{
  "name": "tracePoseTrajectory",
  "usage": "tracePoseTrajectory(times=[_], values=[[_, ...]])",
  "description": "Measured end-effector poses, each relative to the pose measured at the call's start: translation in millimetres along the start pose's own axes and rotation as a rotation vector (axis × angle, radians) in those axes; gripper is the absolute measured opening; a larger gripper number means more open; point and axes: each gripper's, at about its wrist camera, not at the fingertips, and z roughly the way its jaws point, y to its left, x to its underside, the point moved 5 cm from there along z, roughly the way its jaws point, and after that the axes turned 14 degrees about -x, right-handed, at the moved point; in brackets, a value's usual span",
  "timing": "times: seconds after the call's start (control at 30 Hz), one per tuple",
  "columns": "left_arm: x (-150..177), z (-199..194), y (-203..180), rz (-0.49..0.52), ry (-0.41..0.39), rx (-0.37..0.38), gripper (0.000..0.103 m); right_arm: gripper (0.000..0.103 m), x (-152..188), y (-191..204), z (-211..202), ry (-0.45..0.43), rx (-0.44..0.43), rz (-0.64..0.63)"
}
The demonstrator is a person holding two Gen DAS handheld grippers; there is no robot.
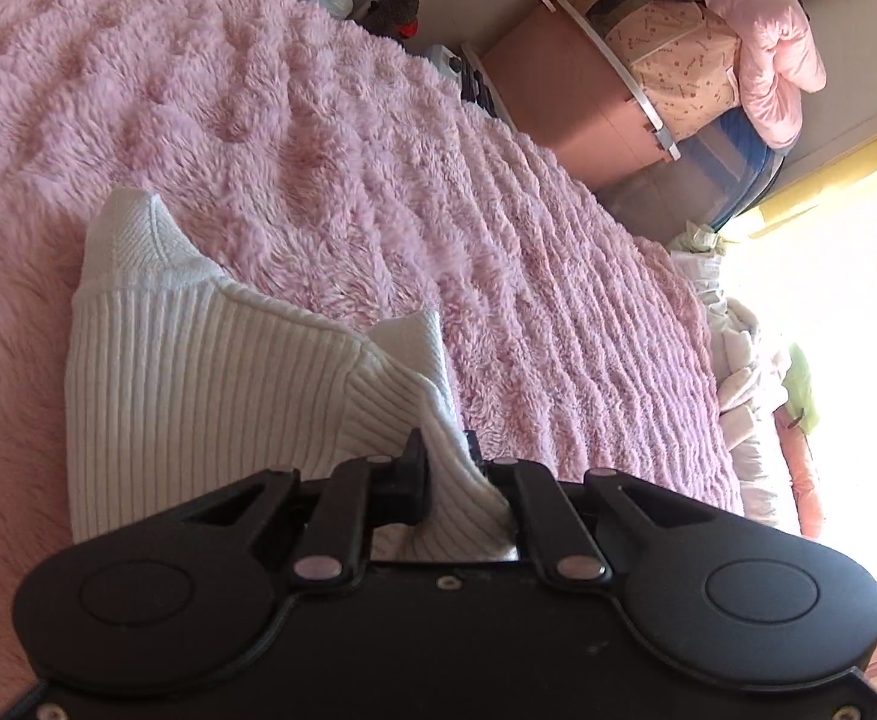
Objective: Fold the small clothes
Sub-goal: 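Lift the held edge with both tools and fold it over the sweater, then lay the folded part down and open both tools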
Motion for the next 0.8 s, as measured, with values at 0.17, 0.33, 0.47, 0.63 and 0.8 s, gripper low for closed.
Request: tracePoseTrajectory(times=[0.17, 0.33, 0.47, 0.63, 0.8], values=[[8, 36, -9, 0.012, 0.042, -0.066, 0.006, 0.011, 11, -27, 2, 0.011, 0.008, 0.062], [15, 53, -14, 0.017, 0.059, -0.088, 0.006, 0.011, 23, -44, -1, 0.018, 0.006, 0.134], [16, 63, -21, 0.058, 0.068, -0.135, 0.007, 0.012, 27, -55, 2, 0.024, 0.007, 0.181], [16, 64, -31, 0.117, 0.048, -0.174, 0.009, 0.015, 35, -64, 6, 0.047, 0.027, 0.201], [10, 38, -43, 0.120, -0.038, -0.130, 0.019, 0.019, 30, -67, 1, 0.040, 0.060, 0.198]])
